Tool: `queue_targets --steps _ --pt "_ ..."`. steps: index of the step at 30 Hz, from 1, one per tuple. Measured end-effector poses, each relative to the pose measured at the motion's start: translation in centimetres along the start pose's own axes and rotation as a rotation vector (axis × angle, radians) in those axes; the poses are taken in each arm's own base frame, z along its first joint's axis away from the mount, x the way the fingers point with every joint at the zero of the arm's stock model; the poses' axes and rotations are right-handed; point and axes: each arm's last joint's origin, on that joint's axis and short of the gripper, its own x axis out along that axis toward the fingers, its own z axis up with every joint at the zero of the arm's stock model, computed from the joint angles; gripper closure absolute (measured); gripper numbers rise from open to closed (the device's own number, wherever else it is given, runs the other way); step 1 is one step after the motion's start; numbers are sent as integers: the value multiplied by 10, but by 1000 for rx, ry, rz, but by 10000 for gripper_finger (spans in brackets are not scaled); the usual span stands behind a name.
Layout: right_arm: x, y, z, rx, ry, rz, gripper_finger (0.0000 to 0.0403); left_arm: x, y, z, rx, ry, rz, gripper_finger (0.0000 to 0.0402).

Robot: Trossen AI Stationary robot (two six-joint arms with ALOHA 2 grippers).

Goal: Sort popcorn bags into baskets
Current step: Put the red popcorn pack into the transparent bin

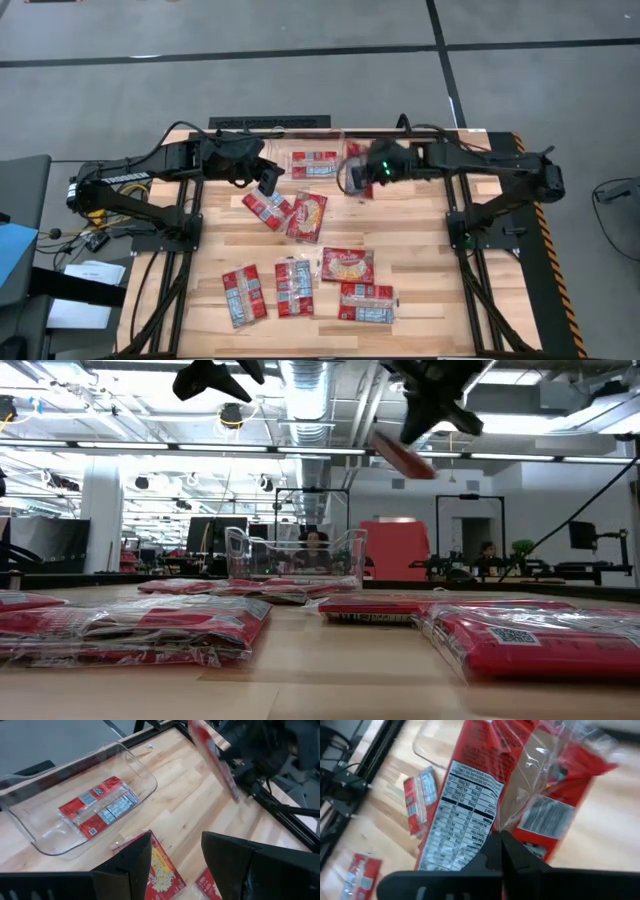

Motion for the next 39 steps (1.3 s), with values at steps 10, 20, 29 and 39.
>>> queue_targets --steps 10,20,29,39 --pt "55 22 78 -361 -28 -18 398 -14 3 -2 38 56 -62 239" --pt "133 29 122 -682 -11 -67 398 -60 25 -5 27 -7 39 239" --pt "142 48 126 -779 32 8 340 -81 35 -9 31 -26 59 239" --pt "143 66 102 -957 127 42 261 -83 41 -14 68 1 144 239"
